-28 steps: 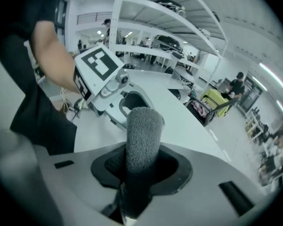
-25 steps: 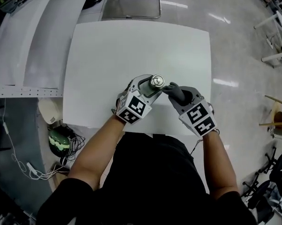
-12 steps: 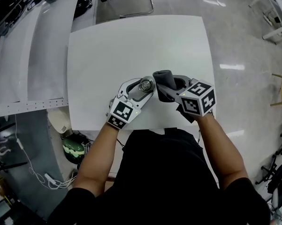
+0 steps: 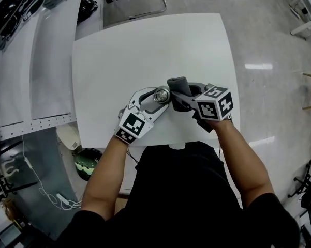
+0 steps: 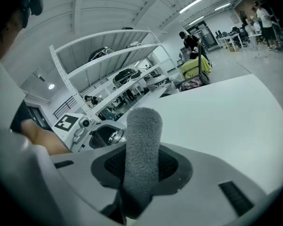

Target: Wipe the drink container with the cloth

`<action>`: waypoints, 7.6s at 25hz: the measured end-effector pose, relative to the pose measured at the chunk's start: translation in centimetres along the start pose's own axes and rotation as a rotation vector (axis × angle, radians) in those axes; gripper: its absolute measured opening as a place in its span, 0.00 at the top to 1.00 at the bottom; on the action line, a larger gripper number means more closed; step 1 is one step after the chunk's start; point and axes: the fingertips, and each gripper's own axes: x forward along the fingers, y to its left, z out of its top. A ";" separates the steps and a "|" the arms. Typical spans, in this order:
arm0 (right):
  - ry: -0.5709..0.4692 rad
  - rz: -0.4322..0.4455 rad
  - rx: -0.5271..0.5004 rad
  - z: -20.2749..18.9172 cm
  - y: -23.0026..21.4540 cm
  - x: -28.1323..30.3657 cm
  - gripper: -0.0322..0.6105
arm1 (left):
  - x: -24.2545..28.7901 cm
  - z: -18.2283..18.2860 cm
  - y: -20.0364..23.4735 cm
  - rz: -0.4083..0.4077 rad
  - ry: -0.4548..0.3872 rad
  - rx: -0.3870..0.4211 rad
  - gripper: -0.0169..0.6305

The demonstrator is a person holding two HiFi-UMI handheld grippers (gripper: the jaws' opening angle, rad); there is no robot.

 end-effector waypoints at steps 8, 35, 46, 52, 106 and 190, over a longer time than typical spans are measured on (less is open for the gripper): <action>-0.039 0.005 0.123 -1.3 -2.6 0.8 0.77 | 0.1 0.1 0.0 -0.029 0.012 0.008 0.58; 0.041 -0.180 0.202 -3.8 -7.0 2.1 0.77 | -0.1 0.4 0.1 0.008 0.030 0.012 0.58; -0.138 -0.146 0.133 -0.4 -3.8 -4.2 0.77 | -2.1 3.4 0.9 0.251 -0.090 -0.316 0.52; -0.149 -0.126 0.087 0.0 -2.0 -4.6 0.77 | -0.2 2.8 1.2 0.350 0.022 -0.389 0.51; -0.052 0.029 0.023 -0.2 1.3 -3.0 0.77 | -0.2 2.5 -2.0 0.048 0.087 -0.024 0.55; 0.314 0.182 -0.347 0.2 0.0 1.5 0.77 | -0.2 3.3 -2.2 0.129 0.037 -0.172 0.56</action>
